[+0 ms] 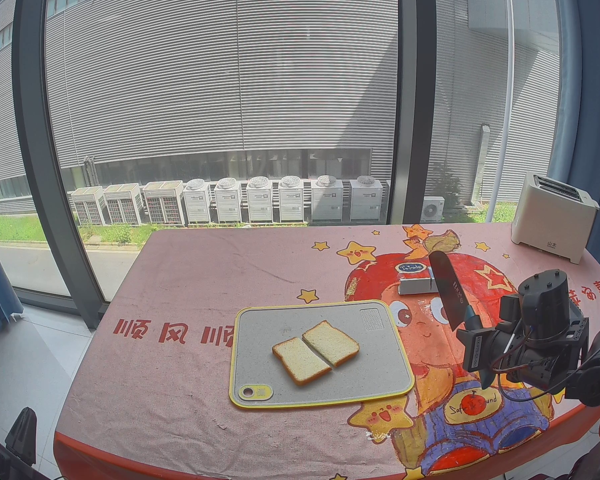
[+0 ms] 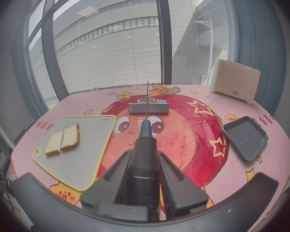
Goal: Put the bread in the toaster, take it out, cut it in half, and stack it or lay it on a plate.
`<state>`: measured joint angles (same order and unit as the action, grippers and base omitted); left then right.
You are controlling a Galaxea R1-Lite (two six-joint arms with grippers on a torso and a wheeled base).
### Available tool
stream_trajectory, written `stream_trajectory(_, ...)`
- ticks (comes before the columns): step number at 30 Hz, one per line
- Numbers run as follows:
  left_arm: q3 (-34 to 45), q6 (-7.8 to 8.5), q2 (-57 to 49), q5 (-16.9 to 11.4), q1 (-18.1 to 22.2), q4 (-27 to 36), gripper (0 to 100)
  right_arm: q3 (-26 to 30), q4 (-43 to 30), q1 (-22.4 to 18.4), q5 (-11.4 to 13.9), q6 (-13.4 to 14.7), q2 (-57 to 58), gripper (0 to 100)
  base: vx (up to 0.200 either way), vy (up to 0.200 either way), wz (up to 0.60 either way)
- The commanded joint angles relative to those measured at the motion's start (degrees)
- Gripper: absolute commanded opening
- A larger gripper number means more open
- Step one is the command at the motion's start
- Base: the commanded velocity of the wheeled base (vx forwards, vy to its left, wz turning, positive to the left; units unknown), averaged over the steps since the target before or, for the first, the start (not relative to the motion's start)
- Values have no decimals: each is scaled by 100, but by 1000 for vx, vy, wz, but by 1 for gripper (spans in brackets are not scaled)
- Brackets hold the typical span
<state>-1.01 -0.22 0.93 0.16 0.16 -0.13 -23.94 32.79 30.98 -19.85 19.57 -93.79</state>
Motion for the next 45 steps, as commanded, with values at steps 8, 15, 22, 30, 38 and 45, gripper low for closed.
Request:
stream_trajectory(8,101,-4,-93,2,2,-4,0,4,8,-13,-2,12,-148,0,0,0,0)
stream_trajectory(15,101,-4,-93,2,2,5,0,4,52,-13,-2,74,-253,0,0,0,0)
stream_trajectory(22,101,-4,-93,2,2,-4,0,-14,61,-13,-2,126,-297,0,0,0,0)
stream_trajectory(30,101,-4,-93,2,2,-4,0,-58,69,-101,-2,223,-420,0,0,0,0)
stream_trajectory(38,101,-4,-93,2,2,-4,0,-67,69,-101,-2,276,-429,0,0,0,0)
stream_trajectory(45,101,-4,-93,2,2,5,0,-93,87,-92,-2,276,-376,0,0,0,0)
